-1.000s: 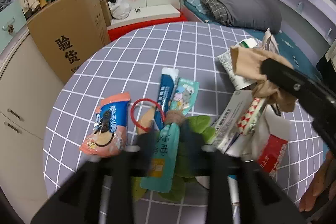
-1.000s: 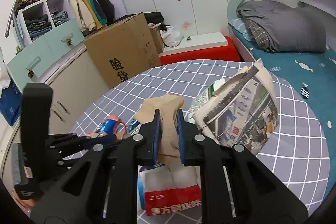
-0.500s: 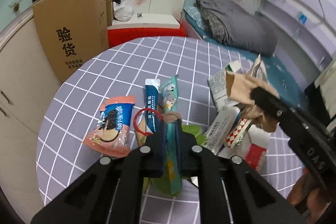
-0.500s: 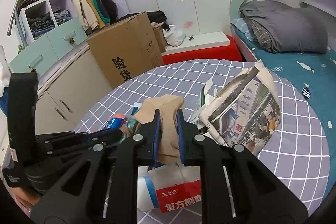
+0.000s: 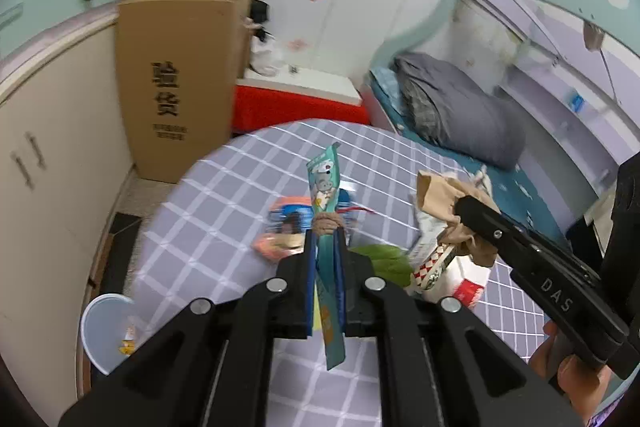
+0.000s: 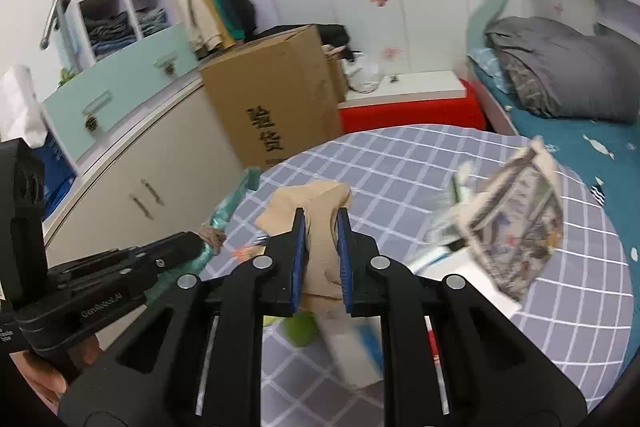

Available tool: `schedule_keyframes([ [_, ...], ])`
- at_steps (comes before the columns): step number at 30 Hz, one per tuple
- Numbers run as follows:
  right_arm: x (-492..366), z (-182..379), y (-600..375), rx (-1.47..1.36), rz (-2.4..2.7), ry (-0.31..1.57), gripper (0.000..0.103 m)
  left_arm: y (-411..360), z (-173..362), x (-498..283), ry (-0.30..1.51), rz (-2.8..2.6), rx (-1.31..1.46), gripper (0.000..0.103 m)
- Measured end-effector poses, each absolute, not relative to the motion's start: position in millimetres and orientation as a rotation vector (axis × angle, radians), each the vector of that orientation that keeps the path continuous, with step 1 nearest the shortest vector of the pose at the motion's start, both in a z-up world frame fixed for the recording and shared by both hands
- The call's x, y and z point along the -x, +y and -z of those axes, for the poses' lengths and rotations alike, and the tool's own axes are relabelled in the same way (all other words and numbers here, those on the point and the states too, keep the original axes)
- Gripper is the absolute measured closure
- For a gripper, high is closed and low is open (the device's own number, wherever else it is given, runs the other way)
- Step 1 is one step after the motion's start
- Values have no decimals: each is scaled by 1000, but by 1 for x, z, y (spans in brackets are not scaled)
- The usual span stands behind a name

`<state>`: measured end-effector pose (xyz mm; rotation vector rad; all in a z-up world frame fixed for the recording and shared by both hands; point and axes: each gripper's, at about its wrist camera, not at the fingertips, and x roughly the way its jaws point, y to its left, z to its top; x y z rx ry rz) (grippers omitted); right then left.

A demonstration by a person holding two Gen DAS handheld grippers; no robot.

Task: Collect trash
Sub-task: 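Grasp the teal toothpaste tube with the left tool while the right holds the paper, then carry paper and tube to the wastebasket and open both tools to drop them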

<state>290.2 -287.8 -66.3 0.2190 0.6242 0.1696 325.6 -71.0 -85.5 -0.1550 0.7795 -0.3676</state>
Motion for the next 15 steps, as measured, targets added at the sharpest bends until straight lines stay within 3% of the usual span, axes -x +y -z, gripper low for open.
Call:
schedule_keyframes([
  [15, -286, 82, -82, -98, -500, 719, 88, 134, 115, -274, 772, 68, 330, 95],
])
